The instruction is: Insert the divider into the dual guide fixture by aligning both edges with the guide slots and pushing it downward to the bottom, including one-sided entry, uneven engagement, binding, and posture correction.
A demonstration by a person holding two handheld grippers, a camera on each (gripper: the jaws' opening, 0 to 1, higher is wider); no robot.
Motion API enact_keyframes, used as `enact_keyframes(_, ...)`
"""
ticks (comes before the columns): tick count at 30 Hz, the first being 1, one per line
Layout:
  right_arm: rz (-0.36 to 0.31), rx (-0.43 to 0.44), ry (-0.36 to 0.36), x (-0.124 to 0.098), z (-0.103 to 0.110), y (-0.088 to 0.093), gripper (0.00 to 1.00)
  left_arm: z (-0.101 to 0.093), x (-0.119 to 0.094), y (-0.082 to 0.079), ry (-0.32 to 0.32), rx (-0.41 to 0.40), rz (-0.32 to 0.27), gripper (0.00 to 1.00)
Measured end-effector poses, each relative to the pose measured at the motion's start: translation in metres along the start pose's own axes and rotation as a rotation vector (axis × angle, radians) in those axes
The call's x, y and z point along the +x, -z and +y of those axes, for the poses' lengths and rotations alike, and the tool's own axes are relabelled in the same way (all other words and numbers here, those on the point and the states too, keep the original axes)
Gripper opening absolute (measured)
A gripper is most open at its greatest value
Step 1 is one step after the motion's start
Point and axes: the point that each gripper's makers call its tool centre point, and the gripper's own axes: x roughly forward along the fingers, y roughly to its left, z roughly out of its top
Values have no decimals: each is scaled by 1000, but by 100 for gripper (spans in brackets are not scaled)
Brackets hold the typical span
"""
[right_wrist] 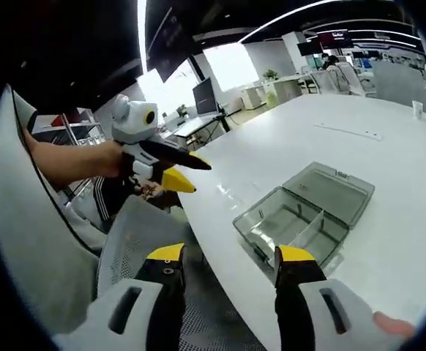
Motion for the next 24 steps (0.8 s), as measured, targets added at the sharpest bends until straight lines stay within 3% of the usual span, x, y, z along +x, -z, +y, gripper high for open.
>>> enact_keyframes(11, -1, -22, 44, 2, 4, 0, 51, 15, 7, 14, 29, 18, 25, 46)
enact_keyframes(24, 25, -33, 75, 7, 5, 5, 59, 44, 19, 35, 5, 34, 96, 45)
